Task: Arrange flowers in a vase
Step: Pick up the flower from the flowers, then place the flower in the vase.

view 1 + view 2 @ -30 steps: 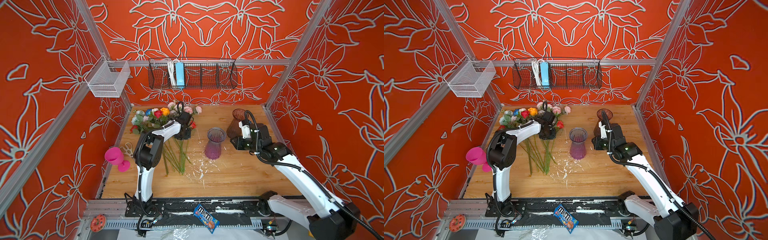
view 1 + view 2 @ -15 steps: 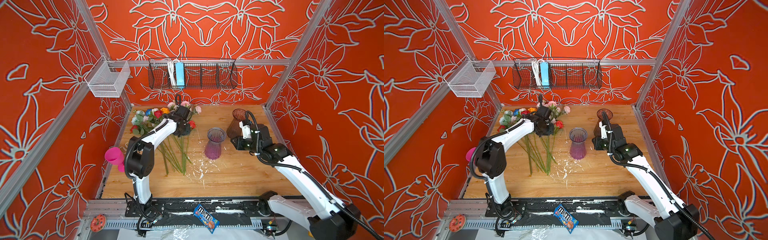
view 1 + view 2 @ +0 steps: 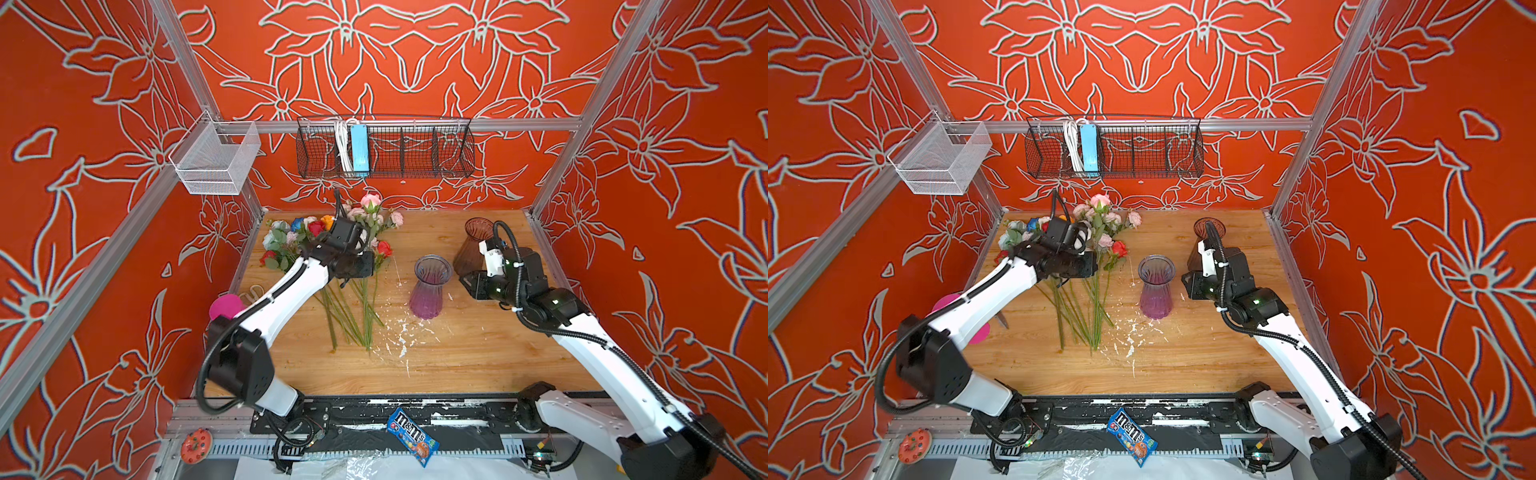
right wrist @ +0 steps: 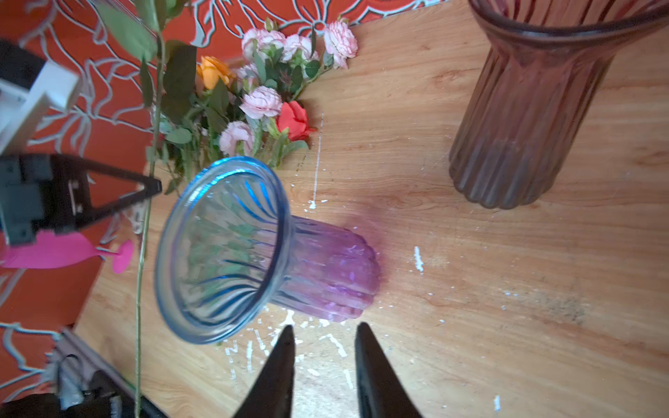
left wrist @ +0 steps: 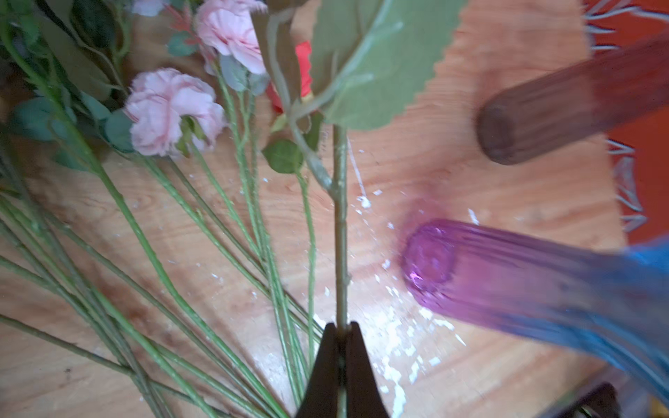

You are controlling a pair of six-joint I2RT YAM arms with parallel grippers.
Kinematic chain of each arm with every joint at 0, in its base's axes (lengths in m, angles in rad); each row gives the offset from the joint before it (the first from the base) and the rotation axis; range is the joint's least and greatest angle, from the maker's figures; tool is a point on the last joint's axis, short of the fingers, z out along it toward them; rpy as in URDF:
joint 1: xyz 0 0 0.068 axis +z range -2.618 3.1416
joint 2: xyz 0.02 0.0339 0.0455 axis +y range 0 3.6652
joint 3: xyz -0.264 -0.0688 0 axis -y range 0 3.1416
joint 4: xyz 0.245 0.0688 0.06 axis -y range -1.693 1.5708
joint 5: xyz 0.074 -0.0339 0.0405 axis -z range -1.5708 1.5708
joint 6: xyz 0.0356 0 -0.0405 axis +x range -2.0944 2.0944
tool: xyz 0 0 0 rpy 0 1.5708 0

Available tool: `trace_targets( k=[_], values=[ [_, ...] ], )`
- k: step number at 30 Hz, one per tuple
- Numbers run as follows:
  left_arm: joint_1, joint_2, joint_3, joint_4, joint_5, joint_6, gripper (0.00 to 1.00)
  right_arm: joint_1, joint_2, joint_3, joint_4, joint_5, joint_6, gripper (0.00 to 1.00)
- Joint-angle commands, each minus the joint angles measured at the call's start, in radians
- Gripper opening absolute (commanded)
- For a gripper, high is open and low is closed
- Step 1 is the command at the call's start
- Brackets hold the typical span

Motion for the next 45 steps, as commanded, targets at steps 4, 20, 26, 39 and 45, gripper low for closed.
trace_targets(
  k=[4, 20, 26, 39, 45],
  values=[
    [-0.046, -0.275, -0.132, 0.216, 0.124, 0.033, 0.0, 0.002, -0.066, 0.07, 0.084, -0.131, 0.004, 0.46],
    [-0.329, -0.26, -0.029, 0.388, 0.09, 0.099, 0.0, 0.169, 0.111, 0.292, 0.348, -0.38, 0.151, 0.56],
    [-0.349, -0.237, -0.017, 0.417, 0.085, 0.09, 0.0, 0.198, 0.142, 0.279, 0.364, -0.349, 0.169, 0.49],
    [-0.35, -0.225, -0.028, 0.429, 0.081, 0.09, 0.0, 0.206, 0.191, 0.279, 0.389, -0.351, 0.179, 0.12],
    [-0.35, -0.236, -0.04, 0.431, 0.062, 0.088, 0.11, 0.207, 0.185, 0.297, 0.378, -0.315, 0.169, 0.02]
  ],
)
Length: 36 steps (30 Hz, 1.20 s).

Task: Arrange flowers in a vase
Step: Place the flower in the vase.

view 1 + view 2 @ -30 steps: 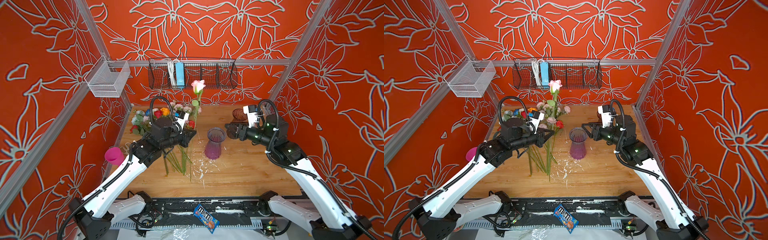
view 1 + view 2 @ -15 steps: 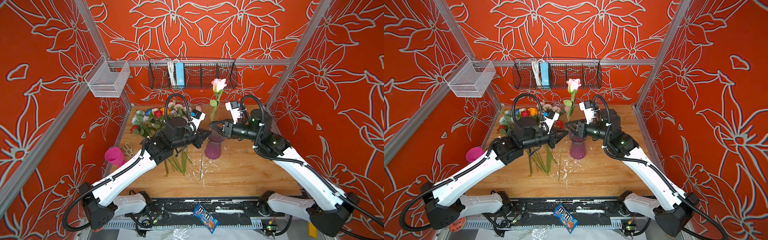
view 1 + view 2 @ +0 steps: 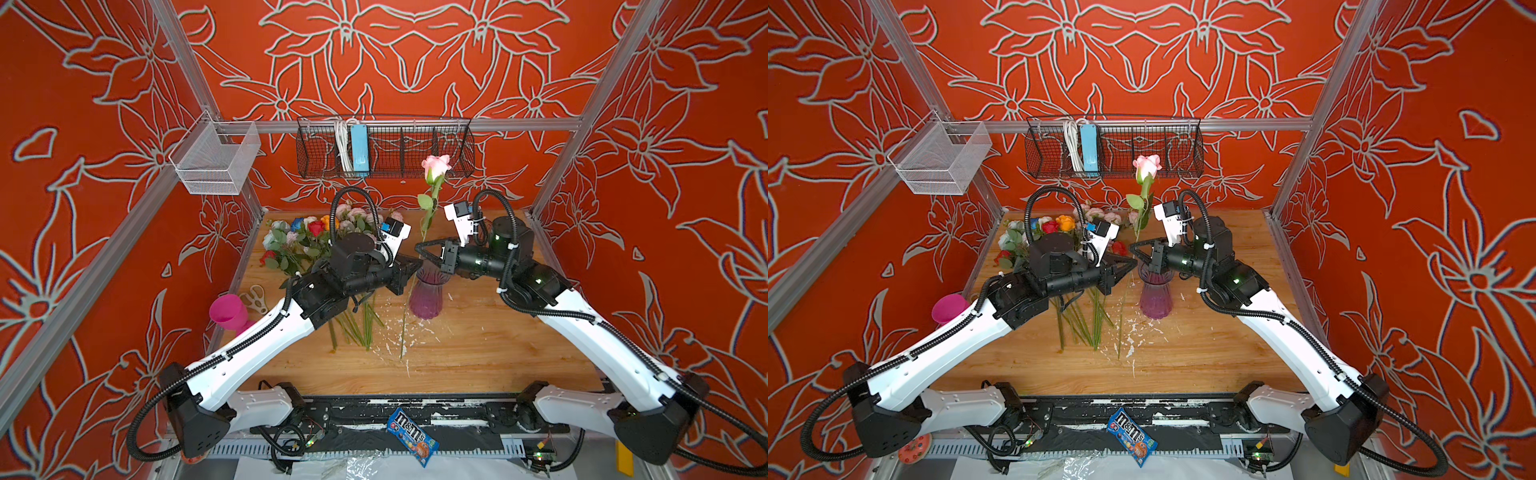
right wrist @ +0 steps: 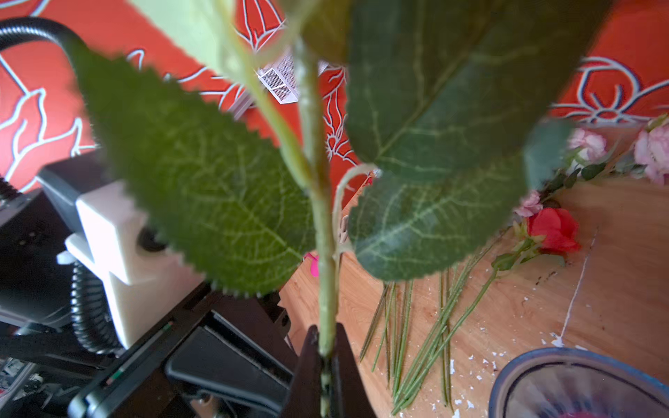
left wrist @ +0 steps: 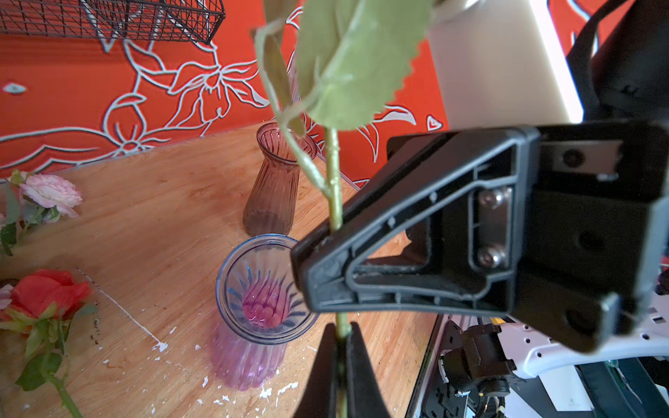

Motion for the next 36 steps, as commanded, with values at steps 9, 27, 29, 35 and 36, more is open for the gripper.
trace_targets(
  k=[9, 27, 29, 35, 36],
  values=[
    [-0.005, -0.121, -0.082, 0.011, -0.135, -0.004, 0.67, 0.006, 0.008, 0.192, -0.106, 0.155, -0.117, 0.0],
    [-0.006, -0.482, -0.37, 0.0, -0.488, -0.067, 0.9, -0.002, 0.065, 0.465, -0.213, 0.723, -0.469, 0.0],
    [-0.006, -0.483, -0.379, 0.001, -0.487, -0.07, 0.9, -0.006, 0.077, 0.461, -0.202, 0.715, -0.468, 0.0],
    [-0.006, -0.484, -0.391, -0.001, -0.486, -0.077, 0.91, -0.015, 0.104, 0.479, -0.198, 0.699, -0.462, 0.0],
    [-0.006, -0.484, -0.392, -0.002, -0.487, -0.077, 0.91, -0.016, 0.115, 0.48, -0.213, 0.688, -0.458, 0.0]
  ],
)
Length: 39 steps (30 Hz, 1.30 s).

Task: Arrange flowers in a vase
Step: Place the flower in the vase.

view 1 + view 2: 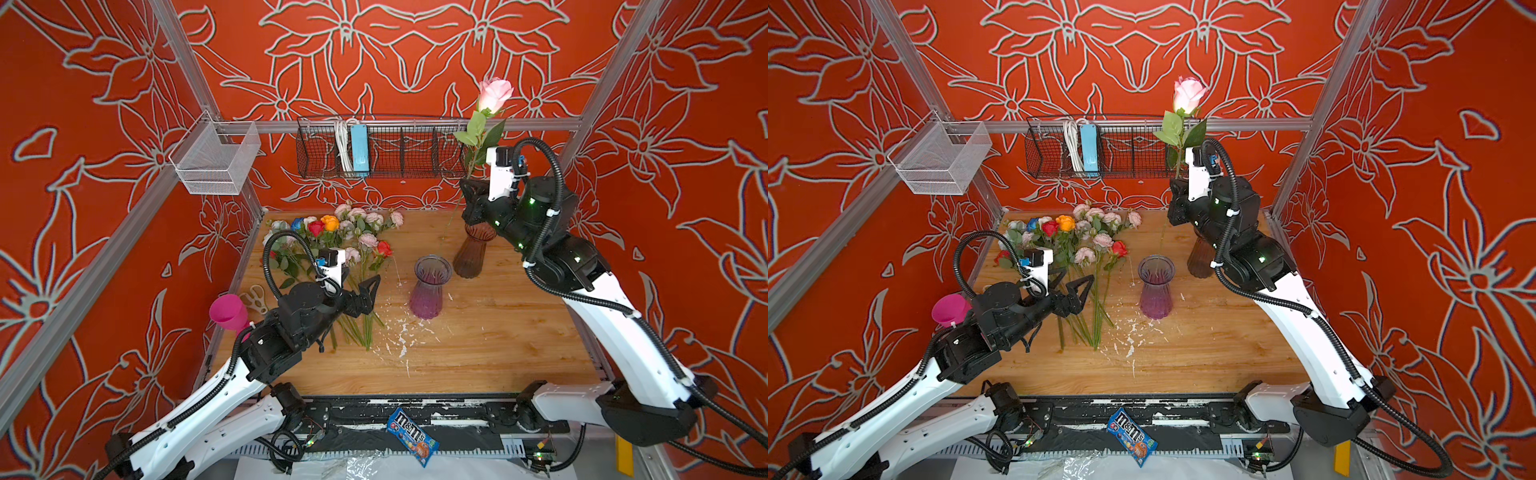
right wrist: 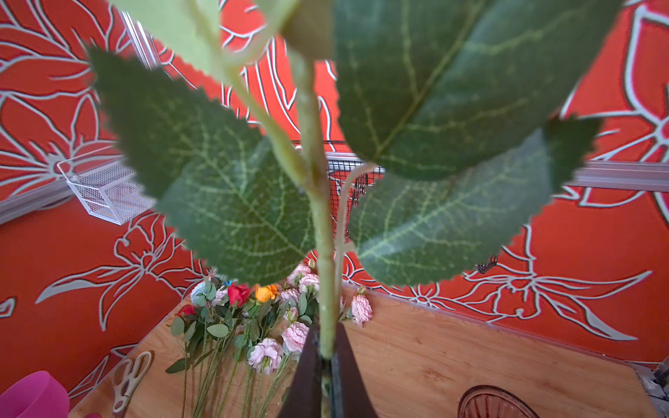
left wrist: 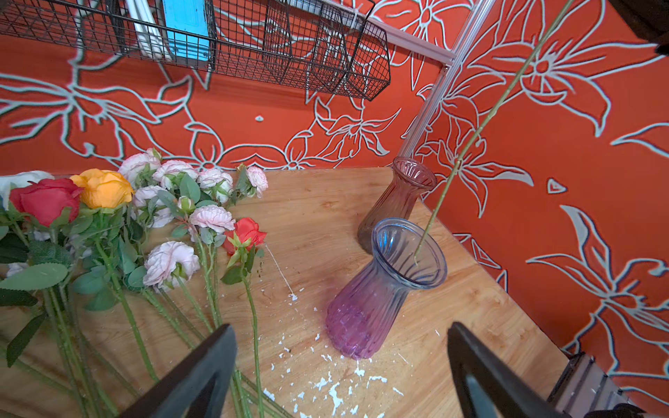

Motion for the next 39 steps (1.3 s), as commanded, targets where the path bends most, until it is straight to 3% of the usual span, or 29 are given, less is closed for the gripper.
trace_targets(
  k=[1, 8, 13, 15, 20, 26, 34, 39],
  values=[
    [-0.006, -0.01, -0.012, -0.002, -0.021, -0.021, 0.91, -0.006, 0.016, 0.005, -0.008, -0.004, -0.016, 0.0],
    [-0.006, 0.016, -0.052, 0.026, -0.024, -0.04, 0.92, -0.005, -0.009, -0.298, 0.085, -0.094, 0.113, 0.0],
    [-0.006, 0.061, -0.047, 0.019, -0.02, -0.045, 0.92, -0.005, -0.016, -0.443, 0.135, -0.137, 0.177, 0.07],
    [-0.006, 0.075, -0.045, 0.021, -0.02, -0.047, 0.92, -0.005, -0.021, -0.467, 0.138, -0.145, 0.185, 0.11],
    [-0.005, 0.114, -0.042, 0.035, -0.015, -0.057, 0.92, -0.005, -0.049, -0.507, 0.133, -0.145, 0.2, 0.37],
    [-0.005, 0.187, -0.02, 0.042, -0.039, -0.066, 0.92, -0.004, -0.128, -0.557, 0.117, -0.123, 0.221, 0.44],
    [0.01, 0.349, 0.07, -0.018, -0.042, -0.125, 0.92, -0.004, -0.169, -0.514, -0.048, -0.069, 0.234, 0.64],
    [0.055, 0.409, 0.103, -0.042, -0.018, -0.169, 0.92, -0.004, -0.21, -0.504, -0.123, -0.062, 0.236, 0.67]
  ],
)
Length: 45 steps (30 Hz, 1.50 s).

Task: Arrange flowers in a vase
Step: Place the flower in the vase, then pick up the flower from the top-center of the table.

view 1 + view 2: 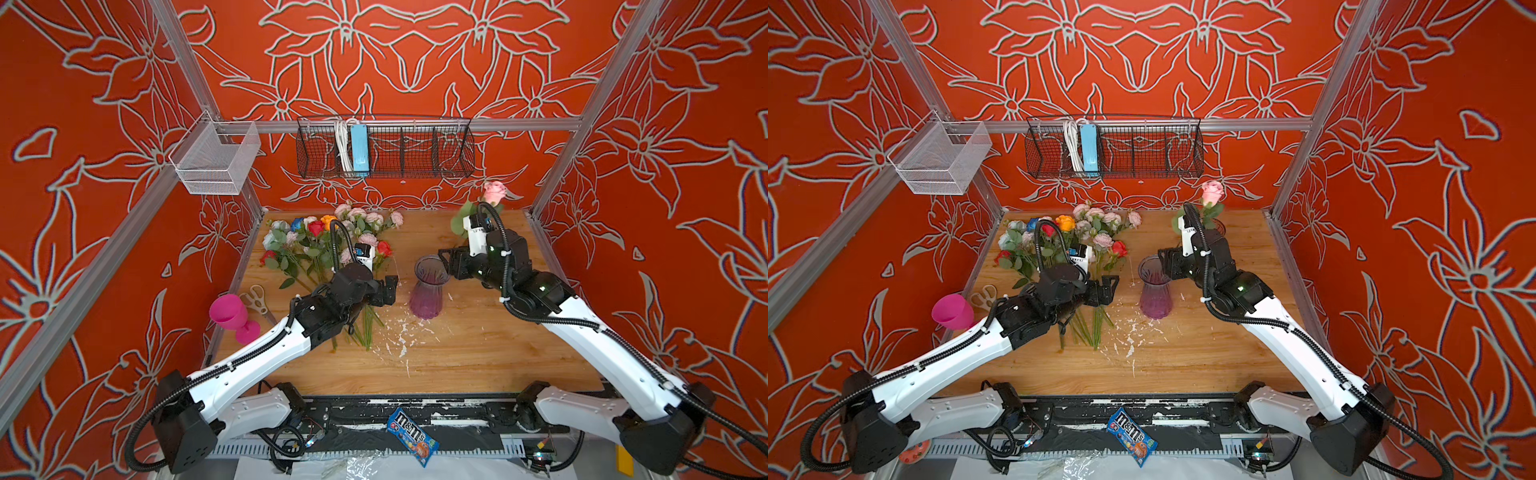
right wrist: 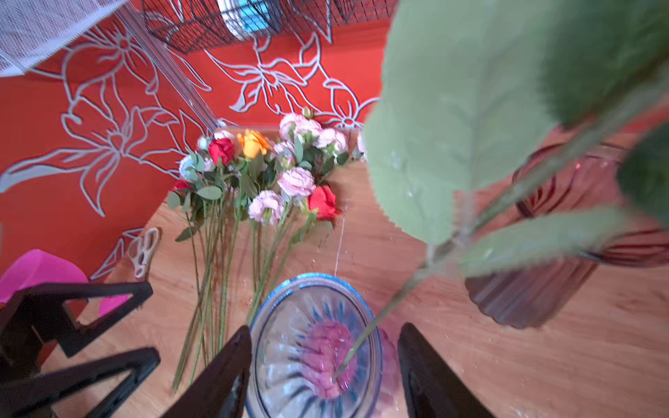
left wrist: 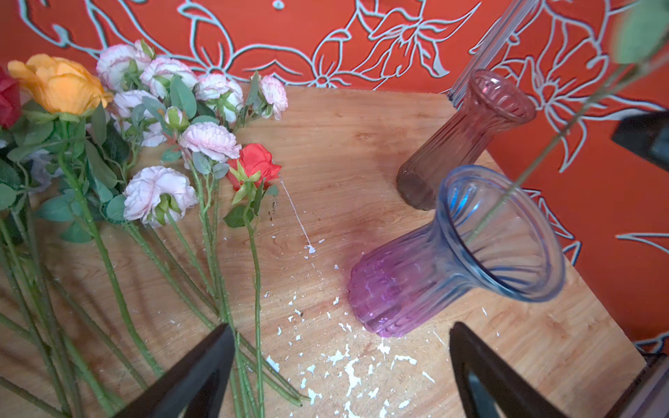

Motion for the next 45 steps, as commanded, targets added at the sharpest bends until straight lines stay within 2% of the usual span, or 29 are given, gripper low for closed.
trace_targets(
  k=[1, 5, 11, 15, 19, 24, 26, 29, 34, 37, 40, 45],
  values=[
    [0.048, 0.036, 0.039, -0.048, 0.018, -0.073, 0.91, -0.001, -0.054, 0.036, -0.082, 0.019, 0.016, 0.67],
    [0.127, 0.1, 0.074, -0.096, 0.092, -0.126, 0.89, 0.0, -0.086, 0.049, -0.122, 0.008, 0.0, 0.69],
    [0.183, 0.239, 0.163, -0.166, 0.124, -0.106, 0.86, -0.001, -0.143, 0.019, -0.153, -0.01, -0.018, 0.67],
    [0.231, 0.384, 0.259, -0.241, 0.16, -0.097, 0.71, -0.001, -0.266, -0.113, -0.106, -0.049, -0.02, 0.62],
    [0.252, 0.526, 0.368, -0.348, 0.121, -0.073, 0.55, -0.001, -0.385, -0.246, -0.078, -0.016, 0.016, 0.53],
    [0.265, 0.666, 0.456, -0.426, 0.11, -0.051, 0.38, -0.001, -0.447, -0.336, -0.064, 0.013, 0.039, 0.48],
    [0.265, 0.692, 0.47, -0.432, 0.168, -0.032, 0.34, -0.001, -0.45, -0.356, -0.063, 0.02, 0.039, 0.47],
    [0.25, 0.672, 0.431, -0.381, 0.239, -0.019, 0.35, -0.001, -0.441, -0.375, -0.061, 0.027, 0.036, 0.47],
    [0.246, 0.602, 0.346, -0.304, 0.308, -0.013, 0.46, -0.001, -0.429, -0.386, -0.055, 0.036, 0.024, 0.47],
    [0.24, 0.605, 0.317, -0.275, 0.352, -0.008, 0.49, -0.001, -0.42, -0.387, -0.056, 0.05, 0.014, 0.48],
    [0.231, 0.66, 0.332, -0.287, 0.329, 0.003, 0.48, -0.001, -0.413, -0.387, -0.047, 0.041, 0.017, 0.47],
    [0.229, 0.741, 0.374, -0.308, 0.27, 0.023, 0.38, -0.001, -0.41, -0.38, -0.047, 0.018, 0.028, 0.47]
  ],
)
